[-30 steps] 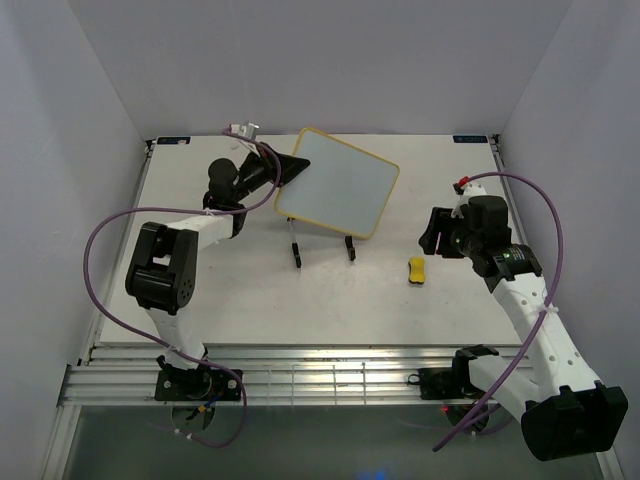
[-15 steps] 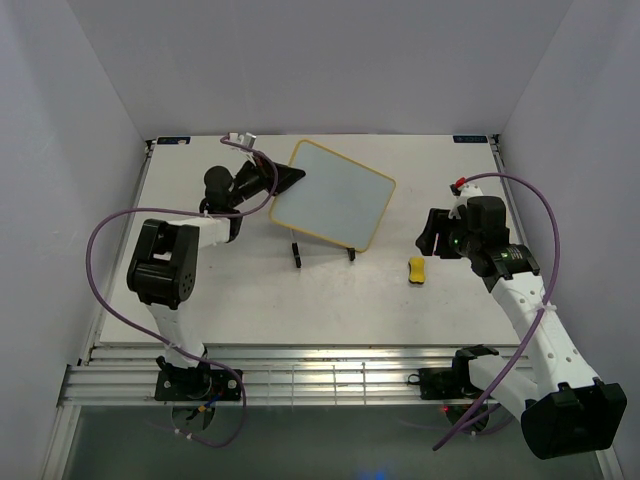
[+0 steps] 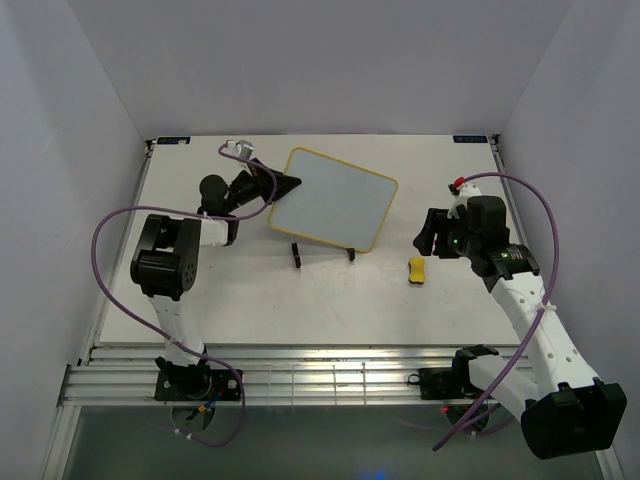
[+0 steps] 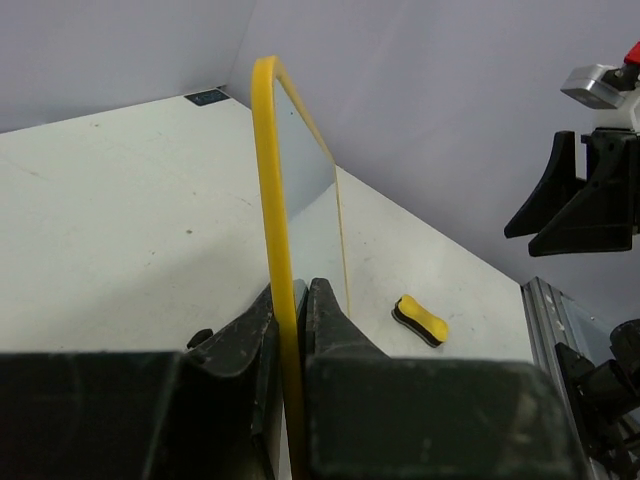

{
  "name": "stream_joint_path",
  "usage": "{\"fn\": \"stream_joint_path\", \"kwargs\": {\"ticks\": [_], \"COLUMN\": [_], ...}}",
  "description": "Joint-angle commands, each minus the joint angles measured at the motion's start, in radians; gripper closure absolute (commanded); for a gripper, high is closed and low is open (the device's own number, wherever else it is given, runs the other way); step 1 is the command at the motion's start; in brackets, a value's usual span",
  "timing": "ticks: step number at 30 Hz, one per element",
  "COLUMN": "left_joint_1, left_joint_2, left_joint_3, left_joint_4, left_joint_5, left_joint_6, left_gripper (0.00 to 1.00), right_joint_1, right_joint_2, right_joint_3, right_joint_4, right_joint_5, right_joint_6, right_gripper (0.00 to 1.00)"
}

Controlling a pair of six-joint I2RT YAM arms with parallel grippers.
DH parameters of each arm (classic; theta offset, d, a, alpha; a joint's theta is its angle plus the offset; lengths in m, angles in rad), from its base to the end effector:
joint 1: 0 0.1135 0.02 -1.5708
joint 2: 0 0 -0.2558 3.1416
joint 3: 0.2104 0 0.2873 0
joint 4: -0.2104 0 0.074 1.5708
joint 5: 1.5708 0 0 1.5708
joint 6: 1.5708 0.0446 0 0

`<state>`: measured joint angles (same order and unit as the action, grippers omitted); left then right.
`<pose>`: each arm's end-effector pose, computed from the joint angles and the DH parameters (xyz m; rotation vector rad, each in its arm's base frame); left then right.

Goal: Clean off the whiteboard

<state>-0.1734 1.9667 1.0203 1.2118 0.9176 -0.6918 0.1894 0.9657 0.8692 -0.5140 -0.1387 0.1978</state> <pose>0.4166 -0.1089 0.1832 0.4779 1.4693 -1.2937 0.2510 0.0544 0.2888 -0.0702 2.1975 0.3699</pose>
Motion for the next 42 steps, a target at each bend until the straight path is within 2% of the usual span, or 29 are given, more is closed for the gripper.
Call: {"fn": "stream_joint_path", "kwargs": {"ticks": [1,2,4,24,27,35,42], "left_joint_1": [0.058,0.074,0.089,0.117,0.118,0.13,0.144], "left_joint_2": [0.05,0.06,0.07,0.15,0.173,0.172,0.152], "left_joint_3": [-0.072,-0.083,-0.083,-0.207,-0.216,-0.197,-0.221], "left_joint_4": [0.234,0.285,0.285,0.311,0.362,0.367,0.384], "left_joint_5": [0.107,0.113,0.128,0.096,0.099,0.155,0.129], "left_joint_6": [0.221,0.212,0.206,0.462,0.448,0.425,0.38], "left_gripper": [1.0,1.0,1.0,1.0,1.0,1.0,1.0], "right_joint_1": [-0.001,-0.001,0.001,0.002,0.002,0.002,0.004], "right_joint_2": [-0.012,-0.012,-0.007,-0.007,-0.005,-0.025,-0.019], "right_joint_3": [-0.007,-0.009,-0.009,-0.009,-0.012,-0.022,-0.018], "right_joint_4": [0.049,0.049,0.051,0.081,0.081,0.088,0.091], "right_joint_5": [-0.032,-0.033,-0.035,-0.104,-0.11,-0.116,-0.124], "right_joint_6": [-0.02,-0.018,-0.018,-0.017,-0.018,-0.017,-0.017], "right_gripper": [0.37,0.37,0.37,0.37,0.37,0.37,0.37]}}
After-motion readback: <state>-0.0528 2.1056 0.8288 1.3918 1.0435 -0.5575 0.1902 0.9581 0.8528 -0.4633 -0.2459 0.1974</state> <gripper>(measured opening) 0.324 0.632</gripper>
